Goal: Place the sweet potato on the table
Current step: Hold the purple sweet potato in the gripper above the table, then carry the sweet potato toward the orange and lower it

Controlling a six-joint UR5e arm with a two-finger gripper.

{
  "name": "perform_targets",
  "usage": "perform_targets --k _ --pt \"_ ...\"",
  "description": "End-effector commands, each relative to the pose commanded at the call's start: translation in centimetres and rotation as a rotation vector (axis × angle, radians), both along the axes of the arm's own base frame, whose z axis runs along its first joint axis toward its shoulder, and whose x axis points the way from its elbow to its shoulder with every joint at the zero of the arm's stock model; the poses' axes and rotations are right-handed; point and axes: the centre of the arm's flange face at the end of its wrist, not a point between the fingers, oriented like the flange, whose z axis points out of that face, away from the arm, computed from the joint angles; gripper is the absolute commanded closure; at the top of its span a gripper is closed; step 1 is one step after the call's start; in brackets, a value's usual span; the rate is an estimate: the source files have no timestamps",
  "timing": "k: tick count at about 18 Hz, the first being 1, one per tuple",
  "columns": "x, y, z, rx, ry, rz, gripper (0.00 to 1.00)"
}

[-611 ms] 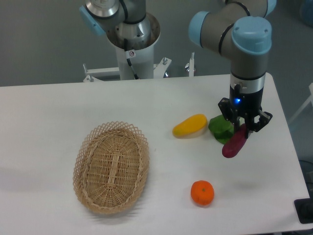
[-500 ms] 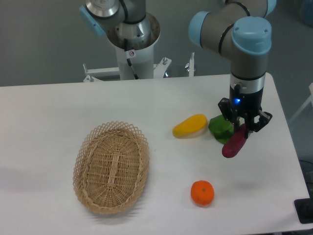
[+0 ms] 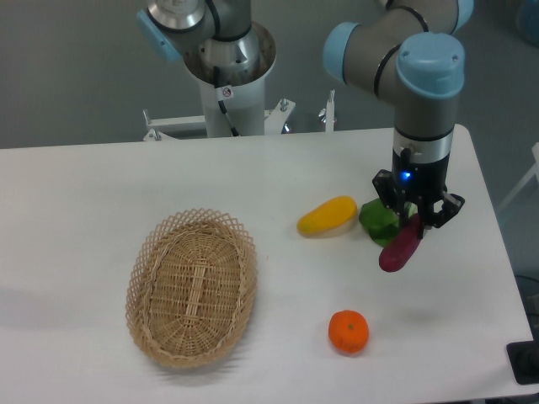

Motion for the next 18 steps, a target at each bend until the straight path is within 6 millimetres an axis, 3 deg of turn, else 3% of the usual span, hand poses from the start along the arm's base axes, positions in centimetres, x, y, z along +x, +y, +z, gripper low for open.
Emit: perform_targets --k 3,7,9,14,18 --pt "0.5 0.6 -2.7 0.018 0.024 0.02 0.83" --pt "0.9 1.5 -7.8 -0.004 0.014 0.011 0.83" --pt "2.1 2.4 -11.0 -0.055 -0.011 -0.013 0.83" --pt "6.4 3.8 -14.0 -0.09 -0.069 -0.07 0.82" --pt "7.6 3.9 -15.0 -0.104 -0.089 -0.08 0.82"
